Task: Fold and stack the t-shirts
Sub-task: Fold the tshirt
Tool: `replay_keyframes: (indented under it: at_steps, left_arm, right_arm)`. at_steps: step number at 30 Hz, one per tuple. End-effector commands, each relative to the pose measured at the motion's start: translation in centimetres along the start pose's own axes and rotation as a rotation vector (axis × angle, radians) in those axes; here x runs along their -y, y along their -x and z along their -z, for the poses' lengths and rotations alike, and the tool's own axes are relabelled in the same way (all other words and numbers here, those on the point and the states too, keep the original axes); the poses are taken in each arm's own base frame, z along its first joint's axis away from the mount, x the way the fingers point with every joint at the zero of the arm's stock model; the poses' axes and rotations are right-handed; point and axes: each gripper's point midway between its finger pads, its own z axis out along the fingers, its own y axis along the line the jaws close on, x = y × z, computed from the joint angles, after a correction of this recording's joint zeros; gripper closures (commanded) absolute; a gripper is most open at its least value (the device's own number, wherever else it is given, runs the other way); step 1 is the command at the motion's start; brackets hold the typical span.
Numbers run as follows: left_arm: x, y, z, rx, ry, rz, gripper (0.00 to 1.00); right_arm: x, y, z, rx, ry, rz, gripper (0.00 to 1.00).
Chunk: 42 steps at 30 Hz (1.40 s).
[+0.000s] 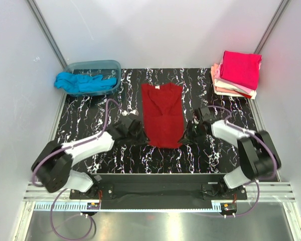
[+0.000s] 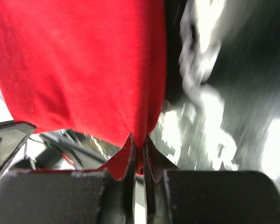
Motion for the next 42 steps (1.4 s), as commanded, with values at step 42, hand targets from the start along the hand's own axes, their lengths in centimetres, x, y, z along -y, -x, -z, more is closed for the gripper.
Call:
replay_keyframes:
  at_steps: [42]
  left_arm:
    - [4.2, 8.5, 8.4, 0.099, 0.132, -0.087, 0.99]
  right_arm:
    - [-9.3, 8.6, 10.3, 0.244, -0.022, 0.122, 1.0]
